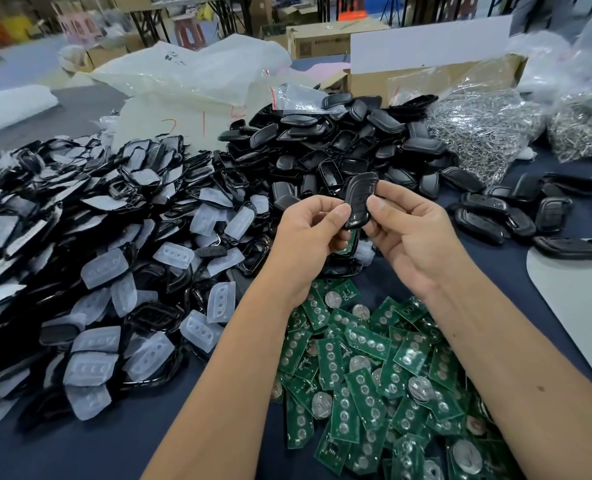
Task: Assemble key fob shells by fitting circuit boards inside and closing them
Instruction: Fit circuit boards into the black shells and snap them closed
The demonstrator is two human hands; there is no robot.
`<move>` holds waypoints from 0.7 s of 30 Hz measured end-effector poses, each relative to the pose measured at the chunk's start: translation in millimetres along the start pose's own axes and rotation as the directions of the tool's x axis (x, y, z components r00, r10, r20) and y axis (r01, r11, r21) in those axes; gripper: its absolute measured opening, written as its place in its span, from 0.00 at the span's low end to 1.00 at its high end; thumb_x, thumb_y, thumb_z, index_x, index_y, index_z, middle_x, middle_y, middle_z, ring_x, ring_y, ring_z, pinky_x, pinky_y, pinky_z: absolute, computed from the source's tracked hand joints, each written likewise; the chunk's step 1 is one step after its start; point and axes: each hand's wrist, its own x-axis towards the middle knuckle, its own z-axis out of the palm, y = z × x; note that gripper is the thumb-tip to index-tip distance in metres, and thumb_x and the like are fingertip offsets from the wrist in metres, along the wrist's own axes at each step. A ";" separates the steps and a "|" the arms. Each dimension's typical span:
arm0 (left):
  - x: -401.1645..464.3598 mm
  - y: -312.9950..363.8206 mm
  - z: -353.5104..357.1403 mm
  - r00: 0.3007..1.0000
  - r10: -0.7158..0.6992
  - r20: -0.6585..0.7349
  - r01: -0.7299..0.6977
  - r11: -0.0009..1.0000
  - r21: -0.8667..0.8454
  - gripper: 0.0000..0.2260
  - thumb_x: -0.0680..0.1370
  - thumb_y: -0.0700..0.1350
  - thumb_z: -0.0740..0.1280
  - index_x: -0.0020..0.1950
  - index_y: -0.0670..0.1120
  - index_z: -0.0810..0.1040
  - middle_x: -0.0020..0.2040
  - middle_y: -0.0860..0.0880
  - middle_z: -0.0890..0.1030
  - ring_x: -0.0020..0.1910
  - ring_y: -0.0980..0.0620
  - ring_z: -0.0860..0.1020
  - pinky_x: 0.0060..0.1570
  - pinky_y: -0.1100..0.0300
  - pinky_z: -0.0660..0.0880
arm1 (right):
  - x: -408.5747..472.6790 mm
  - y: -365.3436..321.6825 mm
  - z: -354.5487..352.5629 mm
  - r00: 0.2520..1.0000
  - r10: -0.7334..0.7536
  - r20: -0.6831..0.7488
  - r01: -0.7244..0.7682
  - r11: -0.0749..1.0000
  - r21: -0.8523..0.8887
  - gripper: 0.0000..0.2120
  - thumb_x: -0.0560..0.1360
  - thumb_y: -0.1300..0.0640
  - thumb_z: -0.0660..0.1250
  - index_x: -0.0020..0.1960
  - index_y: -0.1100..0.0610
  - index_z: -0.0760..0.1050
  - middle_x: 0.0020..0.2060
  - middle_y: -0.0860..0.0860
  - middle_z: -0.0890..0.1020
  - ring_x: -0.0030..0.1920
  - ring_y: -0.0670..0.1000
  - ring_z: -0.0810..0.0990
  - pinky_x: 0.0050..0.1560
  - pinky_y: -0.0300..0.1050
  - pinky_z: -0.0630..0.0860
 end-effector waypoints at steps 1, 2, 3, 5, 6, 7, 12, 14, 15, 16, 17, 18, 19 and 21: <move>0.4 0.4 -0.2 1.000 0.004 0.010 -0.004 1.000 0.008 0.06 0.84 0.40 0.66 0.51 0.41 0.81 0.42 0.46 0.80 0.38 0.54 0.77 0.43 0.58 0.77 | 0.1 -0.6 -0.7 1.000 0.002 0.014 -0.002 1.000 0.012 0.12 0.66 0.65 0.73 0.49 0.59 0.85 0.41 0.53 0.88 0.36 0.47 0.85 0.37 0.37 0.81; 0.8 1.0 -0.6 1.000 0.010 0.019 -0.011 1.000 0.016 0.06 0.84 0.40 0.66 0.52 0.41 0.82 0.42 0.46 0.80 0.39 0.54 0.76 0.43 0.58 0.77 | 0.3 -1.1 -1.3 0.999 0.001 0.033 -0.002 1.000 0.018 0.10 0.67 0.65 0.73 0.47 0.57 0.87 0.41 0.53 0.88 0.37 0.47 0.85 0.37 0.36 0.81; 1.0 1.3 -1.1 1.000 0.016 0.023 -0.017 1.000 0.021 0.06 0.84 0.40 0.66 0.51 0.41 0.82 0.42 0.47 0.80 0.39 0.54 0.76 0.43 0.58 0.76 | 0.1 -1.4 -1.5 0.999 -0.001 0.049 0.001 1.000 0.017 0.10 0.68 0.65 0.72 0.46 0.56 0.88 0.41 0.52 0.88 0.37 0.46 0.85 0.38 0.36 0.81; 1.3 0.8 -1.2 0.999 0.029 0.014 -0.029 0.999 0.036 0.06 0.84 0.40 0.66 0.50 0.42 0.81 0.40 0.48 0.80 0.38 0.54 0.76 0.43 0.58 0.76 | 0.2 -1.4 -1.3 0.998 -0.017 0.058 0.018 1.000 -0.010 0.13 0.68 0.65 0.73 0.51 0.57 0.86 0.41 0.52 0.88 0.37 0.46 0.85 0.38 0.36 0.80; 1.7 -0.1 -0.8 0.999 0.032 0.001 -0.032 0.998 0.052 0.06 0.84 0.40 0.65 0.50 0.42 0.81 0.40 0.48 0.79 0.38 0.54 0.75 0.43 0.57 0.76 | 0.3 -0.8 -1.3 0.998 -0.030 0.049 0.031 0.999 -0.033 0.16 0.68 0.64 0.73 0.56 0.57 0.84 0.40 0.52 0.88 0.37 0.46 0.84 0.39 0.36 0.81; 2.2 -1.1 -0.3 0.999 0.035 -0.012 -0.034 0.997 0.072 0.06 0.84 0.40 0.65 0.50 0.42 0.81 0.39 0.47 0.78 0.38 0.54 0.75 0.43 0.57 0.76 | 0.2 -0.1 -1.5 0.998 -0.044 0.034 0.046 0.997 -0.058 0.19 0.68 0.64 0.74 0.59 0.57 0.82 0.39 0.51 0.87 0.36 0.46 0.83 0.39 0.37 0.81; 3.4 -3.5 -1.3 1.000 0.020 -0.011 -0.019 0.993 0.115 0.06 0.85 0.41 0.64 0.51 0.44 0.80 0.39 0.48 0.77 0.36 0.56 0.72 0.43 0.58 0.74 | -0.2 4.7 -1.8 0.998 -0.060 0.000 0.060 0.996 -0.067 0.24 0.67 0.64 0.75 0.62 0.54 0.81 0.43 0.53 0.87 0.38 0.48 0.83 0.38 0.37 0.81; 2.8 -4.0 -1.1 1.000 0.016 -0.008 -0.015 0.994 0.106 0.06 0.85 0.40 0.64 0.51 0.43 0.80 0.40 0.48 0.77 0.36 0.56 0.72 0.43 0.58 0.74 | 0.8 5.2 -1.9 0.999 -0.042 0.007 0.042 0.997 -0.068 0.22 0.67 0.63 0.75 0.61 0.55 0.82 0.41 0.51 0.87 0.37 0.46 0.83 0.36 0.36 0.79; 2.4 -4.3 -0.9 1.000 0.018 -0.008 -0.017 0.994 0.104 0.06 0.85 0.40 0.64 0.51 0.43 0.80 0.40 0.47 0.76 0.37 0.56 0.72 0.43 0.58 0.74 | 1.4 5.1 -2.4 0.999 -0.034 0.021 0.035 0.997 -0.066 0.21 0.67 0.63 0.74 0.60 0.56 0.81 0.41 0.50 0.87 0.36 0.45 0.82 0.34 0.34 0.77; 2.2 -4.4 -0.8 1.000 0.024 -0.009 -0.023 0.994 0.104 0.06 0.85 0.40 0.64 0.51 0.43 0.79 0.41 0.47 0.76 0.37 0.55 0.71 0.43 0.58 0.73 | 2.3 4.6 -3.2 0.999 -0.030 0.039 0.032 0.998 -0.061 0.20 0.68 0.64 0.73 0.59 0.57 0.81 0.42 0.51 0.88 0.35 0.44 0.81 0.32 0.33 0.75; 1.9 -4.3 -0.8 0.999 0.031 -0.008 -0.030 0.994 0.107 0.05 0.85 0.40 0.64 0.51 0.44 0.79 0.41 0.46 0.76 0.38 0.55 0.71 0.43 0.58 0.73 | 3.2 3.8 -4.2 0.998 -0.028 0.053 0.031 0.998 -0.060 0.19 0.68 0.64 0.73 0.59 0.58 0.81 0.42 0.51 0.88 0.34 0.43 0.81 0.31 0.33 0.73; 1.7 -4.3 -0.8 0.999 0.038 -0.008 -0.037 0.993 0.114 0.06 0.84 0.40 0.65 0.50 0.45 0.79 0.41 0.46 0.76 0.38 0.54 0.71 0.42 0.59 0.73 | 4.0 2.6 -5.1 0.998 -0.028 0.063 0.033 0.997 -0.065 0.18 0.69 0.64 0.73 0.59 0.59 0.81 0.42 0.52 0.88 0.34 0.43 0.82 0.30 0.33 0.72; 1.3 -4.3 -0.4 0.999 0.045 -0.010 -0.044 0.992 0.123 0.06 0.84 0.41 0.65 0.49 0.46 0.79 0.40 0.47 0.76 0.38 0.54 0.71 0.41 0.60 0.73 | 4.3 1.0 -6.3 0.997 -0.031 0.069 0.036 0.997 -0.074 0.18 0.69 0.65 0.73 0.59 0.60 0.81 0.43 0.52 0.88 0.35 0.44 0.82 0.30 0.33 0.73; 1.2 -4.0 1.3 0.998 0.056 -0.016 -0.054 0.990 0.130 0.06 0.84 0.41 0.65 0.48 0.46 0.78 0.40 0.47 0.76 0.37 0.54 0.71 0.40 0.61 0.73 | 4.3 -0.9 -7.7 0.997 -0.036 0.066 0.042 0.995 -0.088 0.17 0.69 0.64 0.73 0.58 0.60 0.82 0.44 0.53 0.88 0.36 0.45 0.82 0.31 0.34 0.74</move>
